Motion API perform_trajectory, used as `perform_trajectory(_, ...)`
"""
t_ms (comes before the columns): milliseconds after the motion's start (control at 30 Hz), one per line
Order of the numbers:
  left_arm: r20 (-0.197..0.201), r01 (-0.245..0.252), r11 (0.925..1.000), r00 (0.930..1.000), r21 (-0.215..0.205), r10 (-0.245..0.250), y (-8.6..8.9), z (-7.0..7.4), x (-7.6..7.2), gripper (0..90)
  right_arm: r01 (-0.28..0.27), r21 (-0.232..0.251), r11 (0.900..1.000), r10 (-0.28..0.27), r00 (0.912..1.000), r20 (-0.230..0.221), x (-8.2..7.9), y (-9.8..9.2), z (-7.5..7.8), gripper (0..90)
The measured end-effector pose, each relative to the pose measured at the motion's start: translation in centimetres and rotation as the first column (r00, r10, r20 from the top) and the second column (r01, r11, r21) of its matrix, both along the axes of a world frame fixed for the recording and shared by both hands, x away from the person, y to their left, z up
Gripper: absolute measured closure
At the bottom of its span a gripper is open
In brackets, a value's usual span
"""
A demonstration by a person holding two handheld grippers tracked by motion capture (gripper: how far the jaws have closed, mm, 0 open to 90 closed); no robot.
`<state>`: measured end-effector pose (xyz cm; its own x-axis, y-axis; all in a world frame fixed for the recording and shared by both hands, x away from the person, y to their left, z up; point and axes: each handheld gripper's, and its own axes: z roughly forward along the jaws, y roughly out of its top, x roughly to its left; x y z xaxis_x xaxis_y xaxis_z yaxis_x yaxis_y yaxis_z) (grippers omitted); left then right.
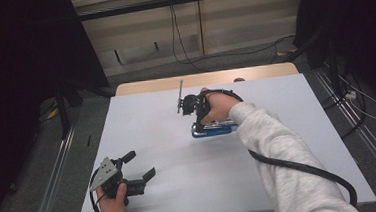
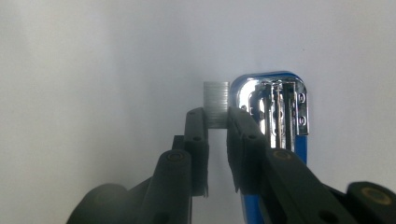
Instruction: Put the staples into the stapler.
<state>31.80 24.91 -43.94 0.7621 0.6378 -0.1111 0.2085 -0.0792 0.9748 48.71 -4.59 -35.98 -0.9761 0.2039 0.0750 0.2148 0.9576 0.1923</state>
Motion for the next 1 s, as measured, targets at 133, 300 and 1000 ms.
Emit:
perform_trajectory(133, 0.009, 0.000, 1.0000, 1.0000, 0.002, 0.000, 0.0, 0.1, 0.0, 3.4, 0.008, 0.007, 1.000, -0.008, 1.0000, 0.004, 0.1, -0.2, 0.0, 78.3)
perform_trajectory(300, 0.004, 0.003, 1.0000, 1.0000, 0.005, -0.003, 0.0, 0.1, 0.0, 3.5, 0.017, 0.001, 1.000, -0.017, 0.9998, 0.006, 0.3, -0.3, 0.4, 78.3)
perform_trajectory(1000, 0.007, 0.008, 0.9998, 0.9999, 0.016, -0.008, 0.1, 0.1, -0.1, 3.8, 0.041, 0.018, 0.999, -0.042, 0.9989, 0.024, 2.5, -0.6, 0.5, 78.2)
